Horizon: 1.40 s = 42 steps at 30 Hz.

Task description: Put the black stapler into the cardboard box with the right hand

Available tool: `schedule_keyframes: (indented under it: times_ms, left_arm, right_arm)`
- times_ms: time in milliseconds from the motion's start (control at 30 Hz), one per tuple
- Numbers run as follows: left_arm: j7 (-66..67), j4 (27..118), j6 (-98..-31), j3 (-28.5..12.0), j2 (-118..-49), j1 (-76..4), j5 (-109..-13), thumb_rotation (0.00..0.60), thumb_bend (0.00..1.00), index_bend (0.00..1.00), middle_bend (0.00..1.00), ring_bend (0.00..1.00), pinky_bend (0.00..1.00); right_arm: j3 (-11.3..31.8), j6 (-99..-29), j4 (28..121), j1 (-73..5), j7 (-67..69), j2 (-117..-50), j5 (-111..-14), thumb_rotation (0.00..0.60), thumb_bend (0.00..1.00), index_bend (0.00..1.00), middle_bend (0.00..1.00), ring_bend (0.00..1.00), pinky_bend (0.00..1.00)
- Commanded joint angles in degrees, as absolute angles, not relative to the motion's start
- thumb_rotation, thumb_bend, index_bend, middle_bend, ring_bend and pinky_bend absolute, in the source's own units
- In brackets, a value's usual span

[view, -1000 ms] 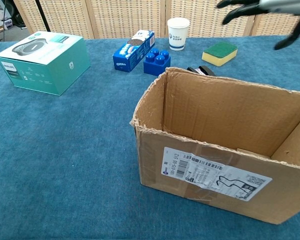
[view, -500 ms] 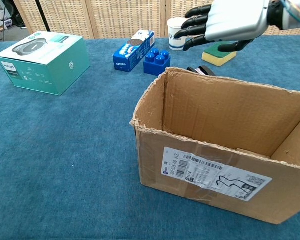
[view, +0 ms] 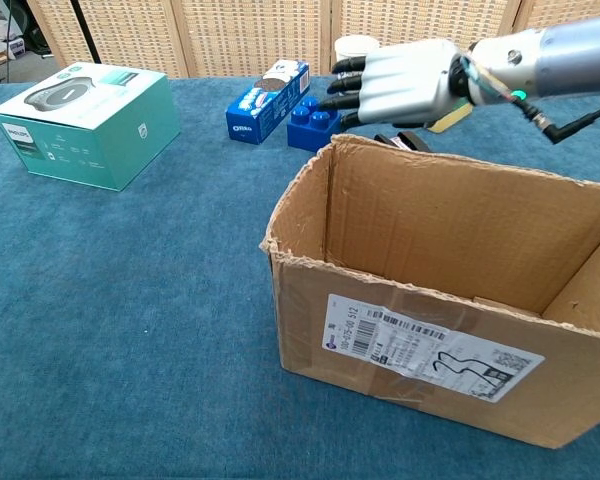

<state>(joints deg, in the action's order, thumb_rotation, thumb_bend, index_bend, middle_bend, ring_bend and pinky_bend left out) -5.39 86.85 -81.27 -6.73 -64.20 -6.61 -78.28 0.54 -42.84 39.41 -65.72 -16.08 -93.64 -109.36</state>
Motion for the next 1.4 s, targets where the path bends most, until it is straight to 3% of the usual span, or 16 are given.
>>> schedule_keyframes:
  times_ms: [33, 600, 1167, 1400]
  left_arm:
    - [-5.42, 86.76, -80.97, -6.82, -64.23, -6.73, -78.01, 0.600, 0.00, 0.00, 0.00, 0.00, 0.00]
    - [-5.16, 85.97, -79.17, -7.16, -64.52, -7.46, -76.30, 0.600, 0.00, 0.00, 0.00, 0.00, 0.00]
    - [-3.28, 87.13, -80.12, -5.86, -64.93, -7.45, -78.67, 0.600, 0.00, 0.00, 0.00, 0.00, 0.00]
    - [-3.50, 87.49, -80.97, -5.52, -64.67, -7.15, -79.59, 0.600, 0.00, 0.00, 0.00, 0.00, 0.00]
  right_arm:
    - [0.11, -41.76, 37.80, -66.15, -16.93, -95.30, -107.96, 0.600, 0.59, 0.17, 0.00, 0.00, 0.01]
    - [-4.05, -39.78, 29.54, -64.19, -15.00, -98.62, -104.29, 0.600, 0.64, 0.28, 0.00, 0.00, 0.01]
    - [-7.50, -43.50, 26.65, -56.40, -9.57, -93.67, -101.21, 0.600, 0.67, 0.30, 0.00, 0.00, 0.01]
    - [-6.55, -45.65, 29.51, -53.32, -5.44, -90.86, -98.48, 0.600, 0.67, 0.32, 0.00, 0.00, 0.01]
